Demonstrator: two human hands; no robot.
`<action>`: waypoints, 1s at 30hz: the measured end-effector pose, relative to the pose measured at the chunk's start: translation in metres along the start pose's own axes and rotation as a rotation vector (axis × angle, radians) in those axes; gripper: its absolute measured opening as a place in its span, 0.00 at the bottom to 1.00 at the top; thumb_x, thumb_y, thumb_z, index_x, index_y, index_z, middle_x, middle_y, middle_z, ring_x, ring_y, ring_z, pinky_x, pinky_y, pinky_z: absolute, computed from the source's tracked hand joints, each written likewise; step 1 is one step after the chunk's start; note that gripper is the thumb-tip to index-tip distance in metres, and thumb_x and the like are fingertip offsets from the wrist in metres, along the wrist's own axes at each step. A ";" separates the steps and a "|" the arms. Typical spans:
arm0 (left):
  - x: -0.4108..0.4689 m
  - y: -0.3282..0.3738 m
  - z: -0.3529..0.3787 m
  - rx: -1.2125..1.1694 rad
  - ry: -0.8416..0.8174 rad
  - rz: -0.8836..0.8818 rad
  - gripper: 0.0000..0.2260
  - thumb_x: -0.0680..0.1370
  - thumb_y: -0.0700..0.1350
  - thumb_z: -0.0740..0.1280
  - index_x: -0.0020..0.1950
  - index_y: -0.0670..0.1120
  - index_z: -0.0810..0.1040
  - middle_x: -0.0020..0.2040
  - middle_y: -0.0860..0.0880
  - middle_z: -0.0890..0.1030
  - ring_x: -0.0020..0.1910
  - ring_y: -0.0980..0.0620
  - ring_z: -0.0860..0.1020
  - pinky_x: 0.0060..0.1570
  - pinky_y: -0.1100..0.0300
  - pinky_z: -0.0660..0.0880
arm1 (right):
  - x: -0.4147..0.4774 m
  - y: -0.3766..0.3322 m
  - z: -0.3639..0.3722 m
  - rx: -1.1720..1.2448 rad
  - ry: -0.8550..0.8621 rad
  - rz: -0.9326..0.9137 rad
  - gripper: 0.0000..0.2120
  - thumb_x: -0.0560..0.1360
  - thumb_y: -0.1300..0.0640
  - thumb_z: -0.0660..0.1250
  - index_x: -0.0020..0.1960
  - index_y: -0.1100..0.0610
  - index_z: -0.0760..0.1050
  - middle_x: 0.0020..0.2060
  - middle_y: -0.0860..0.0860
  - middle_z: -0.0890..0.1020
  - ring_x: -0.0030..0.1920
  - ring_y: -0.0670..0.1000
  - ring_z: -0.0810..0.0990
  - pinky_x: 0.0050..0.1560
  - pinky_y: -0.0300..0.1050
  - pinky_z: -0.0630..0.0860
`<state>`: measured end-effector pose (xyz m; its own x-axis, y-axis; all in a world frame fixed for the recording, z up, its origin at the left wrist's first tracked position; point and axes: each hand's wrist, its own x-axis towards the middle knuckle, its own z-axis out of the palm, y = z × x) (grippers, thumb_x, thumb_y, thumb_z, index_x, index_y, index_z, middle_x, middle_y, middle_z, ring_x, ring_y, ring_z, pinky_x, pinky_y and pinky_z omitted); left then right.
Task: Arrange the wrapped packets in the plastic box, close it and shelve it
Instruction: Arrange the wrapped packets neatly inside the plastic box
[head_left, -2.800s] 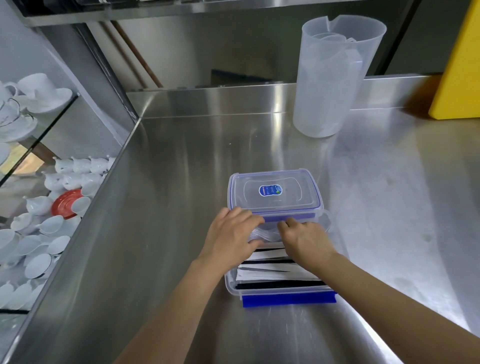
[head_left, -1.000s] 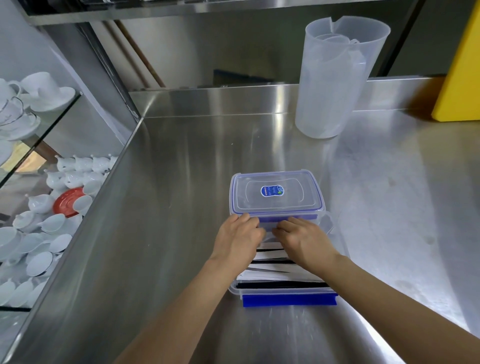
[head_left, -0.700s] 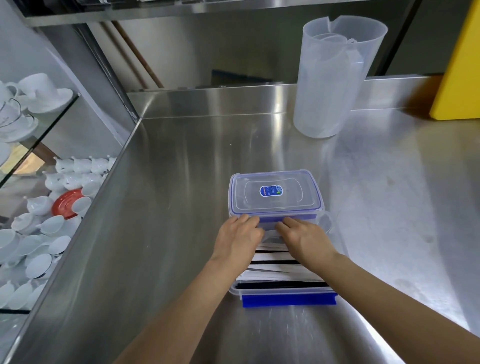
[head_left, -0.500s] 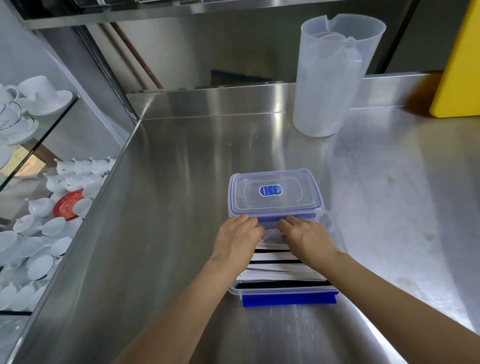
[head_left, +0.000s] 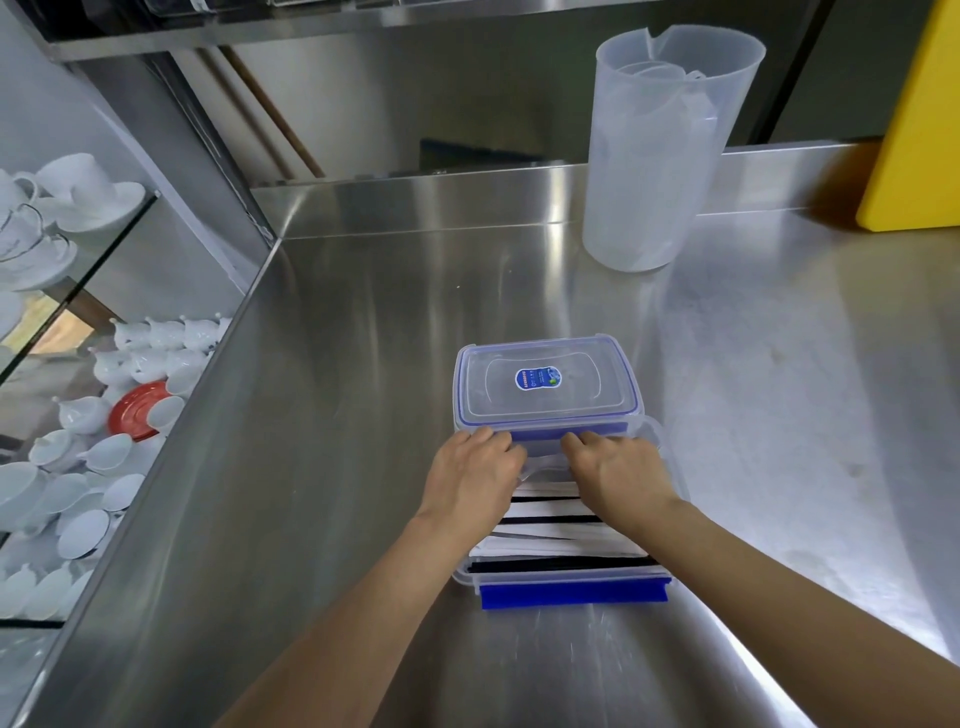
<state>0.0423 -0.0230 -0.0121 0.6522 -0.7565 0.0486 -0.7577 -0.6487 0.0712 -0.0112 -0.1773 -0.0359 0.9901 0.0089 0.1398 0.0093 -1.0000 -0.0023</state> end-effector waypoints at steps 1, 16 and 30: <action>0.000 0.000 -0.001 -0.003 -0.006 -0.002 0.13 0.53 0.40 0.82 0.29 0.46 0.79 0.26 0.50 0.76 0.26 0.51 0.75 0.27 0.63 0.71 | 0.000 0.000 -0.001 -0.009 -0.018 0.004 0.20 0.42 0.64 0.81 0.30 0.61 0.77 0.19 0.55 0.77 0.15 0.54 0.73 0.17 0.37 0.70; -0.002 -0.004 0.000 -0.137 0.061 0.246 0.06 0.70 0.43 0.66 0.34 0.45 0.79 0.31 0.49 0.78 0.30 0.48 0.76 0.29 0.61 0.67 | -0.001 0.000 -0.034 0.239 -0.245 -0.249 0.06 0.67 0.59 0.72 0.43 0.57 0.78 0.39 0.53 0.84 0.38 0.54 0.81 0.35 0.41 0.73; -0.007 0.002 -0.004 0.088 -0.269 0.175 0.15 0.78 0.53 0.62 0.60 0.47 0.76 0.57 0.48 0.75 0.58 0.48 0.70 0.57 0.55 0.64 | -0.007 0.013 -0.031 0.171 -0.481 -0.205 0.12 0.74 0.51 0.66 0.56 0.55 0.76 0.56 0.52 0.77 0.54 0.53 0.76 0.53 0.44 0.72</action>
<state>0.0360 -0.0188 -0.0084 0.4914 -0.8445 -0.2130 -0.8645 -0.5026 -0.0016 -0.0220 -0.1904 -0.0060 0.9175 0.2443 -0.3139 0.1916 -0.9630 -0.1895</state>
